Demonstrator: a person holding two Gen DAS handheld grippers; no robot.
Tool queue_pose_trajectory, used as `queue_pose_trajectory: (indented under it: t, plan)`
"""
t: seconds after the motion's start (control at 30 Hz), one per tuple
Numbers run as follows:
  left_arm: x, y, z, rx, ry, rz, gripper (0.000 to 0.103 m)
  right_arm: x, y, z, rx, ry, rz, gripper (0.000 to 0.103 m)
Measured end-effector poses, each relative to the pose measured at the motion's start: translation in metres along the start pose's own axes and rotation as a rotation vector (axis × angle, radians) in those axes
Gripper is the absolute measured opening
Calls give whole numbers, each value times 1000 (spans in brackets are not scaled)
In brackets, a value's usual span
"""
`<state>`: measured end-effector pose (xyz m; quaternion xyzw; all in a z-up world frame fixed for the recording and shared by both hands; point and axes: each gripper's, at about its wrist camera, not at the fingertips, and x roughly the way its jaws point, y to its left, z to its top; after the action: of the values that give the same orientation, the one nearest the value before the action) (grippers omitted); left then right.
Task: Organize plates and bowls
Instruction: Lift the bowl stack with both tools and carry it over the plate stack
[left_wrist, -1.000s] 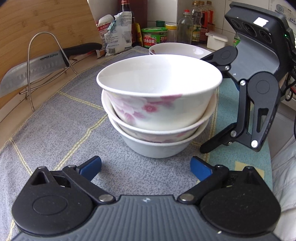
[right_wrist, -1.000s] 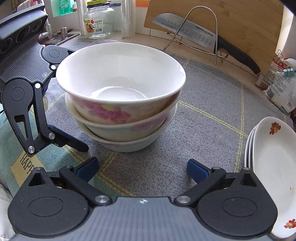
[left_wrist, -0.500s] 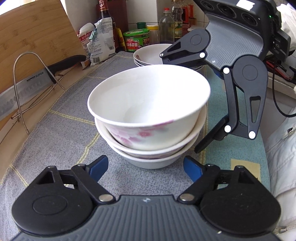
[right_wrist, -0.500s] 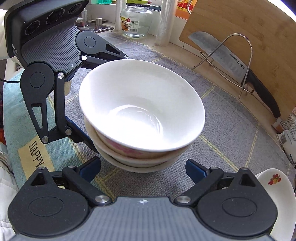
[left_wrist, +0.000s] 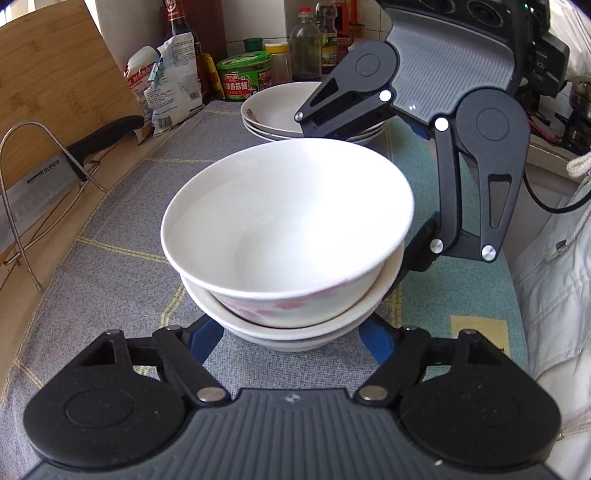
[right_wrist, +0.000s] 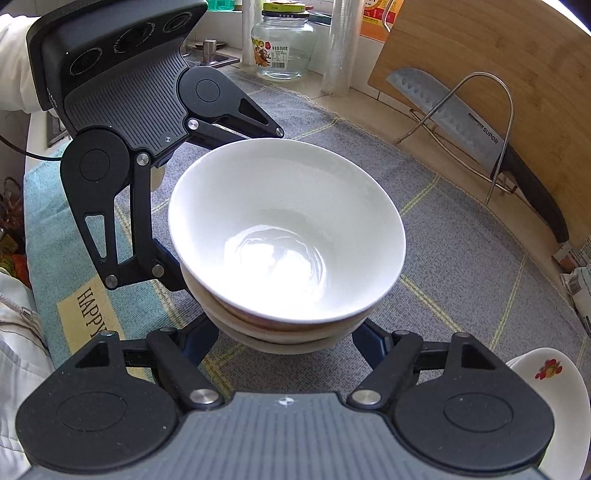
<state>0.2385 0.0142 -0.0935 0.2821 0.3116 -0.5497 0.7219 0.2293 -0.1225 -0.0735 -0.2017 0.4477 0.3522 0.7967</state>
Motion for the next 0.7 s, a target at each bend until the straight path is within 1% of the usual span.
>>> queue_pose_trajectory:
  t: [0.43, 0.7]
  plan:
    - [8, 7, 7, 19, 27, -20, 81, -5, 1, -2, -2, -3, -6, 81]
    - [7, 1, 7, 36, 33, 17, 81, -8, 6, -4, 3, -12, -34, 81]
